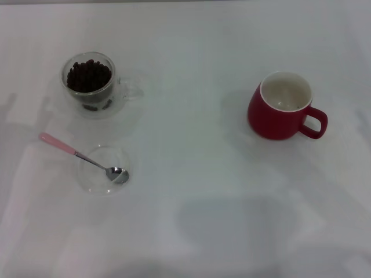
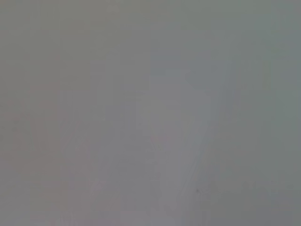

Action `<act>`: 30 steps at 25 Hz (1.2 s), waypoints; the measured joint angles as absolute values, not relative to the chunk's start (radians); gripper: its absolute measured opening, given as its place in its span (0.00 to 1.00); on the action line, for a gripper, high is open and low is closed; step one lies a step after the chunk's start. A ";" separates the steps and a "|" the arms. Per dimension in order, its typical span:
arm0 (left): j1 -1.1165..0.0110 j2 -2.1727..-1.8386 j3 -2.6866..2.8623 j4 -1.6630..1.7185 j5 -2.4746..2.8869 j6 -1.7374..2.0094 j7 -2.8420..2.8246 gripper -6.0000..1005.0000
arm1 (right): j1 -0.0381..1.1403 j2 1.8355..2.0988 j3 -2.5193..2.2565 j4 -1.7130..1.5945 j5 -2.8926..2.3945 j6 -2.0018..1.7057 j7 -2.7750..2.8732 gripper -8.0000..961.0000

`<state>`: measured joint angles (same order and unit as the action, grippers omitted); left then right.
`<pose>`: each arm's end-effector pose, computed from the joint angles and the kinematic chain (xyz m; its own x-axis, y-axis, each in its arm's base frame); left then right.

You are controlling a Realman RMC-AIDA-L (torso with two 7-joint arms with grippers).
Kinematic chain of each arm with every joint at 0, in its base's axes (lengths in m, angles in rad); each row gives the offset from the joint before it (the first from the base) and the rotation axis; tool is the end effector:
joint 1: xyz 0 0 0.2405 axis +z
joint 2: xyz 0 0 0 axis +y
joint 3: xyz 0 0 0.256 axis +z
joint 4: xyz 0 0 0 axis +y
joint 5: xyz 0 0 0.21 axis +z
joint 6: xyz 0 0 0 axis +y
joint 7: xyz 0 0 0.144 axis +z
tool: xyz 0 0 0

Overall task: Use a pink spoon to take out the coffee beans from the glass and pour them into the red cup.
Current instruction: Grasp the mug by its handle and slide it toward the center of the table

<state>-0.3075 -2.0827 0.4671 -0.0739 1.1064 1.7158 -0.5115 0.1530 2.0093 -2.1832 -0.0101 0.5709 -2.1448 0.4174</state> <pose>-0.3261 0.2464 0.0090 0.4076 -0.2307 0.8835 0.8254 -0.3209 -0.4646 0.3251 0.1735 0.0710 0.4267 0.5570 -0.7126 -0.6463 -0.3634 -0.6710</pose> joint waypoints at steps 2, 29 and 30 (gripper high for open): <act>-0.304 -2.082 0.467 -0.074 1.107 1.720 -0.513 0.73 | 0.151 2.010 -2.184 -0.012 0.563 -2.139 0.418 0.83; -0.224 -2.082 0.468 -0.077 1.104 1.792 -0.517 0.73 | 0.141 2.007 -2.197 0.090 0.496 -2.128 0.468 0.83; -0.221 -2.081 0.468 -0.076 1.104 1.792 -0.516 0.73 | 0.144 2.006 -2.198 0.105 0.477 -2.119 0.478 0.83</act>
